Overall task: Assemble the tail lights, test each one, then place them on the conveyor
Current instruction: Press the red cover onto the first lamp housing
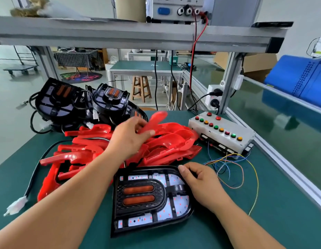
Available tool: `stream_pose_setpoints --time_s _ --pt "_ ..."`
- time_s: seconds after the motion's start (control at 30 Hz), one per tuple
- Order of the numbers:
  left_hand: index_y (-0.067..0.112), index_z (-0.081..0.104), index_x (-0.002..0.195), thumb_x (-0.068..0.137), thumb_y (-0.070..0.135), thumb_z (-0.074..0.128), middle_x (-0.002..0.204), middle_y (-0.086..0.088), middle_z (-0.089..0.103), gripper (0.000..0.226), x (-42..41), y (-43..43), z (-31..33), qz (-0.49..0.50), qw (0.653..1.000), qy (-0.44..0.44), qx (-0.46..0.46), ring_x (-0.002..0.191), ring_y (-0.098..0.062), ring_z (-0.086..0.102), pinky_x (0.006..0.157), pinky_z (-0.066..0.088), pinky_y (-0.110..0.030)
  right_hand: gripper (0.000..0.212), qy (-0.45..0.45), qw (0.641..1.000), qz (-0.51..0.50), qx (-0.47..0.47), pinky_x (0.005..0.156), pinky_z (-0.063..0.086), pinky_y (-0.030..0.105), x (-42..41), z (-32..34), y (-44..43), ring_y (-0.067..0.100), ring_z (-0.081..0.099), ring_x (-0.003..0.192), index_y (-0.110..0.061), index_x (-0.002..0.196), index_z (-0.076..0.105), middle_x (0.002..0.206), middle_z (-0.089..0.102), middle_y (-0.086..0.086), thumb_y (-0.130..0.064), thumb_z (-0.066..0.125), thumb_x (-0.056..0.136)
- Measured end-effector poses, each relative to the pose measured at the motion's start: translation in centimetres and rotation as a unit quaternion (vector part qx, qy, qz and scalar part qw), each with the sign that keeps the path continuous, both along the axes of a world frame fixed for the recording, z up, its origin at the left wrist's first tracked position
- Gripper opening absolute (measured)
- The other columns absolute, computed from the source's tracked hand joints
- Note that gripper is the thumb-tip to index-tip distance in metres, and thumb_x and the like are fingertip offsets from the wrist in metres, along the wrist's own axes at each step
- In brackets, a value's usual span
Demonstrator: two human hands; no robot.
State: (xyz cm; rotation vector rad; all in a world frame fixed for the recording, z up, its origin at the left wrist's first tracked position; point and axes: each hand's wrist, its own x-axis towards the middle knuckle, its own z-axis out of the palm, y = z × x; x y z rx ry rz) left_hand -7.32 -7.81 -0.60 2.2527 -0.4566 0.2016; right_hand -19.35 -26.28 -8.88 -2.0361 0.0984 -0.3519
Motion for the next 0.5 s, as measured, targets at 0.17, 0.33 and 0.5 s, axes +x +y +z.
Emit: stream_pose_setpoints --time_s 0.17,0.33,0.5 --pt "0.046 0.066 0.107 0.074 0.053 0.069 0.086 0.018 0.063 0.034 -5.0 1.9 2.2 -0.126 0.99 -0.057 -0.035 0.08 0.012 0.057 0.067 0.036 0.001 0.033 -0.004 0.999 -0.006 -0.042 0.062 0.04 0.021 0.2 0.0 -0.1 -0.001 0.046 0.057 -0.024 0.063 0.059 0.058 0.056 -0.016 -0.029 0.059 0.095" --pt "0.038 0.065 0.123 0.088 0.056 0.052 0.095 0.02 0.057 0.041 -10.8 5.3 -1.2 -0.242 0.953 -0.118 0.138 0.083 0.003 0.058 0.077 0.045 -0.012 0.031 -0.005 1.0 0.001 -0.022 0.059 0.041 0.022 0.3 -0.4 -0.2 -0.004 0.047 0.057 -0.025 0.064 0.063 0.06 0.062 -0.014 -0.027 0.061 0.094" --pt "0.036 0.074 0.107 0.086 0.049 0.046 0.084 0.017 0.061 0.038 -12.8 6.4 -3.0 -0.244 0.915 -0.222 0.231 0.07 -0.003 0.06 0.058 0.051 -0.015 0.039 -0.019 0.997 0.003 -0.078 0.056 0.034 0.016 0.4 -0.3 -0.3 -0.001 0.045 0.055 -0.026 0.058 0.053 0.054 0.052 -0.02 -0.03 0.057 0.097"
